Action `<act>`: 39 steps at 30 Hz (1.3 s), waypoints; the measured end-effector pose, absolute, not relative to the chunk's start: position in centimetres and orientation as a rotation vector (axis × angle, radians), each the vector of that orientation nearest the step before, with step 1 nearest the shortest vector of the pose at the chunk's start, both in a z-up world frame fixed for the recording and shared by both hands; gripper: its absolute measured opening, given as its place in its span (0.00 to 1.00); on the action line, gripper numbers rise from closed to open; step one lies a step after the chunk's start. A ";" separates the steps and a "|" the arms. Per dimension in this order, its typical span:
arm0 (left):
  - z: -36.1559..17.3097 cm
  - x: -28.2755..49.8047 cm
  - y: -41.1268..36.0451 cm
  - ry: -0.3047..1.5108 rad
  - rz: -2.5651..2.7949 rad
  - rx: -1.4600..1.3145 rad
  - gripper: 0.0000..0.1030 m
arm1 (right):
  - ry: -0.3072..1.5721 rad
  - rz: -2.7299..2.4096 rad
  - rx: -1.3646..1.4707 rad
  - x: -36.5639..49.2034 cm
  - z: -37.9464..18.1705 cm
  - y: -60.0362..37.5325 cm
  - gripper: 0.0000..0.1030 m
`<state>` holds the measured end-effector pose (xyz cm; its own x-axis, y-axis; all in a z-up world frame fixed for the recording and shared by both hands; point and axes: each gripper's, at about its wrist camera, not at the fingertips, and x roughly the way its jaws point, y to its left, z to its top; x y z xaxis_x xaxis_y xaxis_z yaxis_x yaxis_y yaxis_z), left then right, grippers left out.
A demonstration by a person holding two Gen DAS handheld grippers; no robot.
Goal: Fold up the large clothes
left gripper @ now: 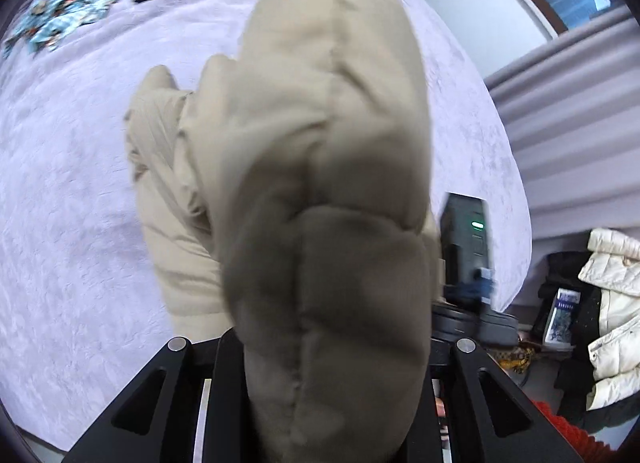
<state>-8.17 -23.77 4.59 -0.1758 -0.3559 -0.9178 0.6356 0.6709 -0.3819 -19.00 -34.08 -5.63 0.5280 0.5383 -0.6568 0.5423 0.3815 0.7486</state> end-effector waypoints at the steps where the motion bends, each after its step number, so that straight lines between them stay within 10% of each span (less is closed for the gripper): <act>1: 3.9 -8.6 -25.0 1.526 -0.913 0.256 0.24 | 1.072 -0.019 1.277 -20.4 -5.6 -35.3 0.17; 5: 0.3 -9.1 -29.1 1.643 -1.052 0.228 0.49 | 0.997 -0.073 1.367 -26.0 -5.9 -38.5 0.17; 10: -3.4 -9.0 -31.8 1.724 -1.127 0.152 0.50 | 0.971 -0.123 1.386 -30.7 -5.8 -39.3 0.19; 11: -3.8 -9.1 -32.3 1.732 -1.141 0.160 0.50 | 0.966 -0.138 1.376 -31.4 -5.3 -39.2 0.22; 14: -4.8 -8.7 -33.7 1.755 -1.179 0.171 0.62 | 0.914 -0.153 1.299 -33.3 -2.6 -38.5 0.85; 23: -3.2 -9.1 -35.9 1.701 -1.207 0.147 0.68 | 0.969 0.022 0.980 -29.4 2.6 -31.0 0.90; 26: 1.1 -8.8 -35.2 1.499 -1.227 0.214 0.68 | 1.007 -0.098 0.886 -27.6 1.7 -30.4 0.84; 28: 3.4 -7.7 -33.8 1.347 -1.169 0.261 0.68 | 0.996 -0.215 0.899 -27.8 1.2 -31.3 0.28; 29: 3.8 -7.0 -32.9 1.296 -1.122 0.280 0.68 | 1.001 -0.259 0.928 -28.3 0.6 -32.0 0.19; 39: -5.2 -2.1 -30.9 1.273 -0.803 0.409 0.68 | 1.027 -0.398 1.015 -32.8 -3.5 -33.8 0.15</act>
